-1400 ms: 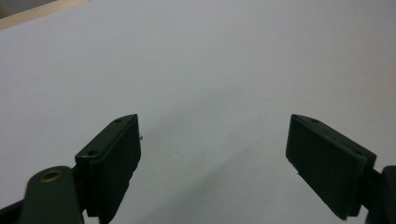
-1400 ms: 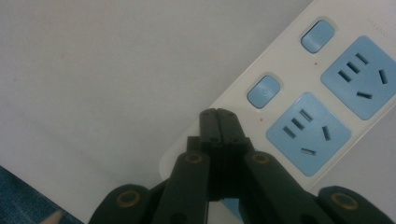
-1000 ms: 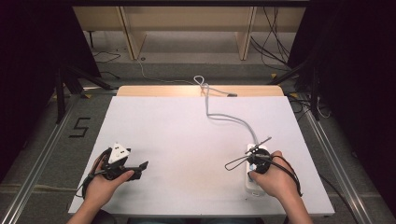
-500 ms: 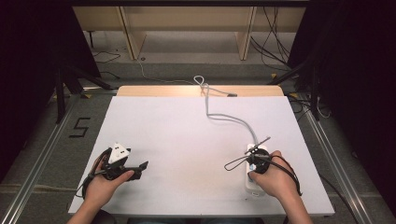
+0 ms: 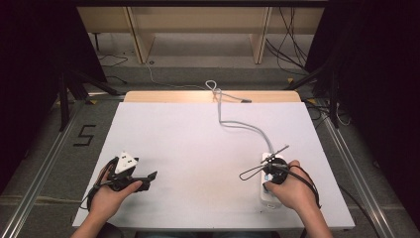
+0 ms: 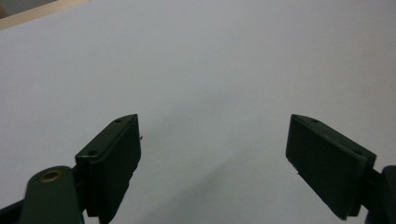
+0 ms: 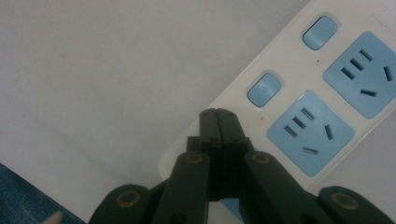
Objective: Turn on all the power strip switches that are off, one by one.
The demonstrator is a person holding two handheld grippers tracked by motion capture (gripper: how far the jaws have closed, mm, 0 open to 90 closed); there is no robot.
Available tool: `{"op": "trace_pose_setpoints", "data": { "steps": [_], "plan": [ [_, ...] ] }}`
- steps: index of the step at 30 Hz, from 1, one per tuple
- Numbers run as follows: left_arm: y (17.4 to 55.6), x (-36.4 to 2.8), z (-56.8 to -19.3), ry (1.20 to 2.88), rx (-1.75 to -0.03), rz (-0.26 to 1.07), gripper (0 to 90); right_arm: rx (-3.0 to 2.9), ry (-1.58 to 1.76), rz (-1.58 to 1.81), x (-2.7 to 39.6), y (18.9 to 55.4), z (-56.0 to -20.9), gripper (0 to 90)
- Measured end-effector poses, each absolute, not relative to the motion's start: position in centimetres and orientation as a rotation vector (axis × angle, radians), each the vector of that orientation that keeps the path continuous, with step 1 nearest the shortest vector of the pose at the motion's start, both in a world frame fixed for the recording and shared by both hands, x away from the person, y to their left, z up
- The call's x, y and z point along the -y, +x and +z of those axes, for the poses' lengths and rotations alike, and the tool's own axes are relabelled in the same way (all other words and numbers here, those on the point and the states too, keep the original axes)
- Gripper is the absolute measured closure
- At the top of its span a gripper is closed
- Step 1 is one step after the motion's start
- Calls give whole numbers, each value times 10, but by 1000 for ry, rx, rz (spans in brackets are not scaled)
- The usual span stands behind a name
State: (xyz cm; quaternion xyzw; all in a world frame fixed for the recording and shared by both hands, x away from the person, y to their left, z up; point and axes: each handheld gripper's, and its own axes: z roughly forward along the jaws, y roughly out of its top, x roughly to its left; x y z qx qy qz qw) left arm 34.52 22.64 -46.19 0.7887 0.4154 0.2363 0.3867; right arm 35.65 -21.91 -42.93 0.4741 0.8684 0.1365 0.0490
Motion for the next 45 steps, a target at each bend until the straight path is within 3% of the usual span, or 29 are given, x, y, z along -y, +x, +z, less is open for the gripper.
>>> {"op": "trace_pose_setpoints", "data": {
  "steps": [29,45],
  "plan": [
    [346,-227,-462,2008,-1058,600,181,-2553,1442,503,235,359,-417,892],
    [346,-227,-463,2000,-1062,599,181,-2373,1461,626,253,364,-416,802]
  ]
}}
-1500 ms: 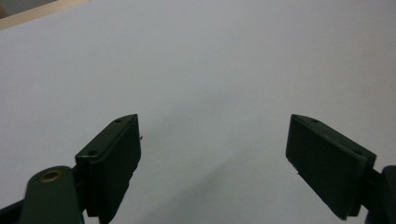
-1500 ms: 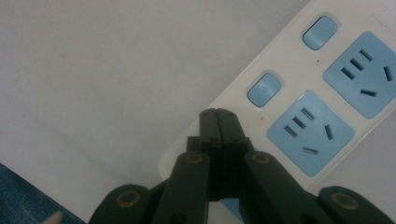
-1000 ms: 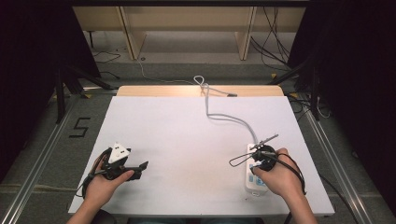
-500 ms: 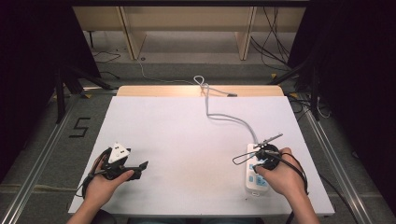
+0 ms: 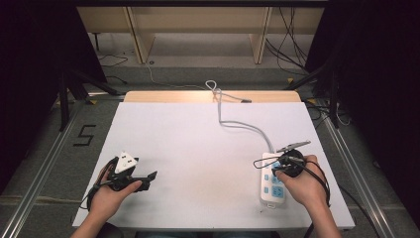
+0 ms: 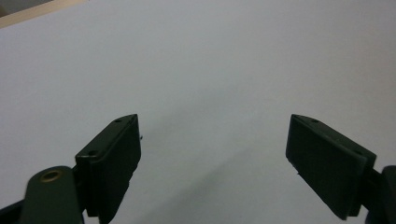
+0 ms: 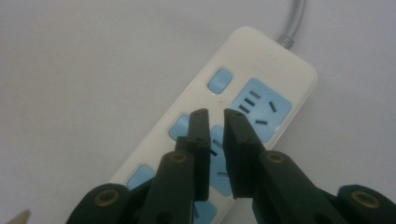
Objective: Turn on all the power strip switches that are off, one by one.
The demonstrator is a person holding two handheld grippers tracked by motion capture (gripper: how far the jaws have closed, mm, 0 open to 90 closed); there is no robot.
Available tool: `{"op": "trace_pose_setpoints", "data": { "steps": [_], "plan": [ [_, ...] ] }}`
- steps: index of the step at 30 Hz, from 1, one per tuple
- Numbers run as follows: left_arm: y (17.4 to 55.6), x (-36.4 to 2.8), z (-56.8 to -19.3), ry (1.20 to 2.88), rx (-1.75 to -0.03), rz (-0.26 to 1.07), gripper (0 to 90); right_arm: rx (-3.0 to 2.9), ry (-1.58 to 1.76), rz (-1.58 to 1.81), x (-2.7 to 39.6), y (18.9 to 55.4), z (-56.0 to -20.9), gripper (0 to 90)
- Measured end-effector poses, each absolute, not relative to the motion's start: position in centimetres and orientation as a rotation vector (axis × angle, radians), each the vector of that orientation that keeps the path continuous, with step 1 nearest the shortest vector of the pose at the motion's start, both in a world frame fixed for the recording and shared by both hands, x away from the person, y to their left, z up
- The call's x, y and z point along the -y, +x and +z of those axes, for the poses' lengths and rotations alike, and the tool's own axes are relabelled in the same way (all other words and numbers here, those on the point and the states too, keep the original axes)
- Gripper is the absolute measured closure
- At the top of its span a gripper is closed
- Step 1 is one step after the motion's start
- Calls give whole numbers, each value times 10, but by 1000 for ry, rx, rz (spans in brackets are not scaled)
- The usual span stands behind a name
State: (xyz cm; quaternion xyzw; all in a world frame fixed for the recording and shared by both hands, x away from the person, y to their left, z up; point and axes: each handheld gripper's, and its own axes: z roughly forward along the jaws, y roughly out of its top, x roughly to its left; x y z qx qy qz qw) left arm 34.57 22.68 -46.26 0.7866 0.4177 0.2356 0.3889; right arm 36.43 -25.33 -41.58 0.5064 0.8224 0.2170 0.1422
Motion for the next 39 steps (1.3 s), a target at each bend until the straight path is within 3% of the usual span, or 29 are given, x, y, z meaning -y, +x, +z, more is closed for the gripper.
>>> {"op": "trace_pose_setpoints", "data": {
  "steps": [9,25,39],
  "plan": [
    [346,-227,-463,1995,-1064,602,181,-2299,1465,715,264,366,-419,758],
    [346,-227,-463,1999,-1066,601,183,-2190,1371,906,287,364,-434,564],
    [346,-227,-463,2005,-1065,599,183,-2084,1359,1002,298,357,-448,487]
  ]
}}
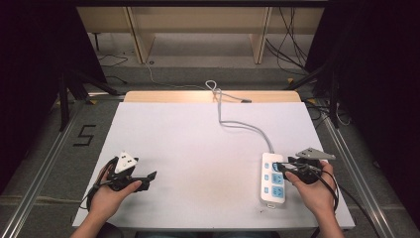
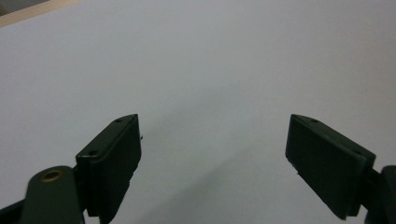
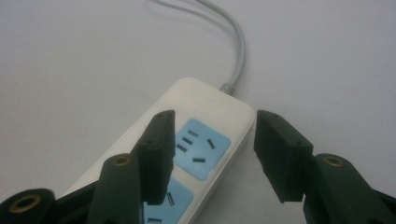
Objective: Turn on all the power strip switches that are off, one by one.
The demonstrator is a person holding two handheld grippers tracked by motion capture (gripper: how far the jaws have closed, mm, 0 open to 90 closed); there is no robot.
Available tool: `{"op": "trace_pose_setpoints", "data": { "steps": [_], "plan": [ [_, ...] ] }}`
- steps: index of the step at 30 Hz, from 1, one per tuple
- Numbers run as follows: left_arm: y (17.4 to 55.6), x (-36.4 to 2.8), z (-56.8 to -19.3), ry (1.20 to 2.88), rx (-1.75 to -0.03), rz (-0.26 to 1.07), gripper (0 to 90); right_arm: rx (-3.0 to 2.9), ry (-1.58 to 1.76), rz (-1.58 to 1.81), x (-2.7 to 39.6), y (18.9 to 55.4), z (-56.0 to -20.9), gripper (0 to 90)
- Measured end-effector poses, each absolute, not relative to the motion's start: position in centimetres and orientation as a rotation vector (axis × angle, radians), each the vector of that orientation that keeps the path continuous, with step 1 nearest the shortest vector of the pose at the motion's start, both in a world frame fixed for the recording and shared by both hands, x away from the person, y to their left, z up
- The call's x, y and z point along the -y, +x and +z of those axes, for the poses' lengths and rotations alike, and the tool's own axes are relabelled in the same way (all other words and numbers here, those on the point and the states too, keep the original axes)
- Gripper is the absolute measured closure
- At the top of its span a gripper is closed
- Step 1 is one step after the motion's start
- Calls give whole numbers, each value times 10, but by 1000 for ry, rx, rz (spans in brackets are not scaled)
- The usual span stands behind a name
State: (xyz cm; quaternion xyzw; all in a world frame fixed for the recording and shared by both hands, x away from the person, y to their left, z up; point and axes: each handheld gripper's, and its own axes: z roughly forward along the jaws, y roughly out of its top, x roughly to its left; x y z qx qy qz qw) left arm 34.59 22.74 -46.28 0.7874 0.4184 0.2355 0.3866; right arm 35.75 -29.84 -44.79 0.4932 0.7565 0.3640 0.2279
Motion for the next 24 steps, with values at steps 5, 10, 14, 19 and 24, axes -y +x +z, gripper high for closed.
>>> {"op": "trace_pose_setpoints", "data": {
  "steps": [5,10,14,19,24],
  "plan": [
    [346,-228,-463,2004,-1067,599,183,-2051,1365,1018,300,353,-451,473],
    [346,-228,-463,2005,-1067,596,183,-2022,1389,1018,304,351,-455,456],
    [346,-228,-463,2006,-1067,597,183,-2009,1397,1018,305,351,-455,447],
    [346,-227,-463,2005,-1066,598,183,-1993,1413,1018,305,351,-455,443],
    [346,-227,-463,2006,-1067,597,182,-1981,1425,1021,307,351,-455,437]
  ]
}}
